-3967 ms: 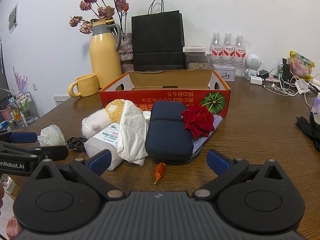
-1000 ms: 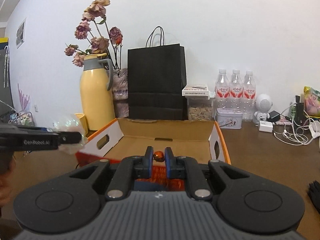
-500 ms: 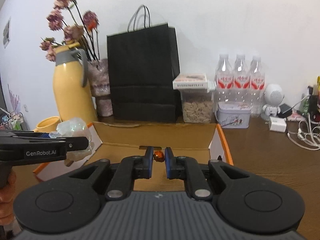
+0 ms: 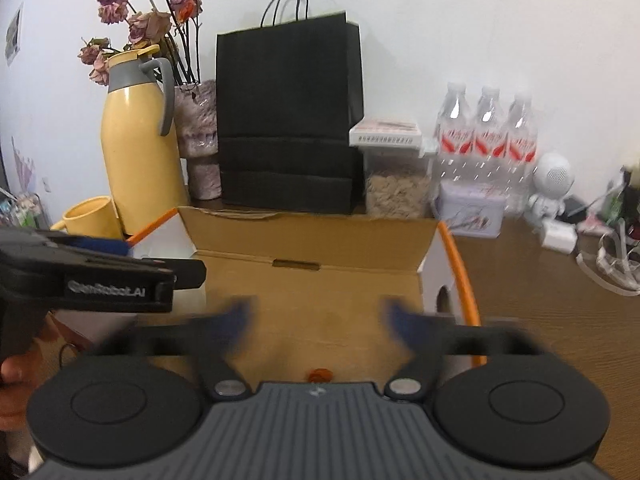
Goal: Organize objects
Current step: 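Carry the bag into the box and open the left tool while the right tool drops the orange item, then withdraw both tools from the box back toward the table items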
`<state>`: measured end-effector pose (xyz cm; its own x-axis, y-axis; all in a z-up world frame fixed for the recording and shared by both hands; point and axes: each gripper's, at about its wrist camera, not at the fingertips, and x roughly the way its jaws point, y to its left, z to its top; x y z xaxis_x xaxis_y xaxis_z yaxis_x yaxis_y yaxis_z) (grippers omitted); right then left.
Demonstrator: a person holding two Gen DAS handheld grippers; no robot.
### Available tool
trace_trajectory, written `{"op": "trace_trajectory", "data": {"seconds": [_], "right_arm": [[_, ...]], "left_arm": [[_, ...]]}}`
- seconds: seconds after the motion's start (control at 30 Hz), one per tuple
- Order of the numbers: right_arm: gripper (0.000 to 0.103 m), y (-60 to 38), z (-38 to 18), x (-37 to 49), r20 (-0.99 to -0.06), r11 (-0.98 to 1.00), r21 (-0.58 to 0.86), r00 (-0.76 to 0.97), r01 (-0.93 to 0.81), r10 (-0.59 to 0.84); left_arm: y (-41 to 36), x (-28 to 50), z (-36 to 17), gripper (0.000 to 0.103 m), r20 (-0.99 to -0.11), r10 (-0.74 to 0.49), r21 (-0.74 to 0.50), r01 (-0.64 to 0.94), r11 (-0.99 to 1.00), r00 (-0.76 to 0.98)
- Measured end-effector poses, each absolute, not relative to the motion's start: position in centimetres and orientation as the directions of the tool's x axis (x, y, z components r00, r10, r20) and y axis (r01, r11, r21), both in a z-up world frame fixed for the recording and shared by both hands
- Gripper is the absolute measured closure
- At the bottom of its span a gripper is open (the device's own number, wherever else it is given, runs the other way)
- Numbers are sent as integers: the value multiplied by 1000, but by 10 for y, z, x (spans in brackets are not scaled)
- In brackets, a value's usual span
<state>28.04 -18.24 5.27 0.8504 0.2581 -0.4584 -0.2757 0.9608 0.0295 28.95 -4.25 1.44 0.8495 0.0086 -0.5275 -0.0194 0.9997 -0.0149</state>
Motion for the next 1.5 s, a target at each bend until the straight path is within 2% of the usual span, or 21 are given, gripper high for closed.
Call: {"op": "trace_trajectory", "data": {"seconds": [0.13, 0.7, 1.07, 1.5], "right_arm": [[0, -183, 59, 272, -422, 959, 16, 868, -281, 261], [0, -183, 67, 257, -387, 964, 9, 888, -267, 250], [0, -181, 79, 220, -334, 963, -8, 908, -270, 252], [0, -186, 76, 160, -345, 964, 13, 903, -267, 255]], "left_arm": [[-42, 286, 18, 0, -513, 17, -19, -31, 999, 858], [-45, 268, 32, 0, -466, 7, -19, -18, 1000, 885], [-44, 223, 46, 0, -418, 6, -11, -12, 1000, 908], [-32, 155, 45, 0, -433, 8, 4, -7, 1000, 902]]}}
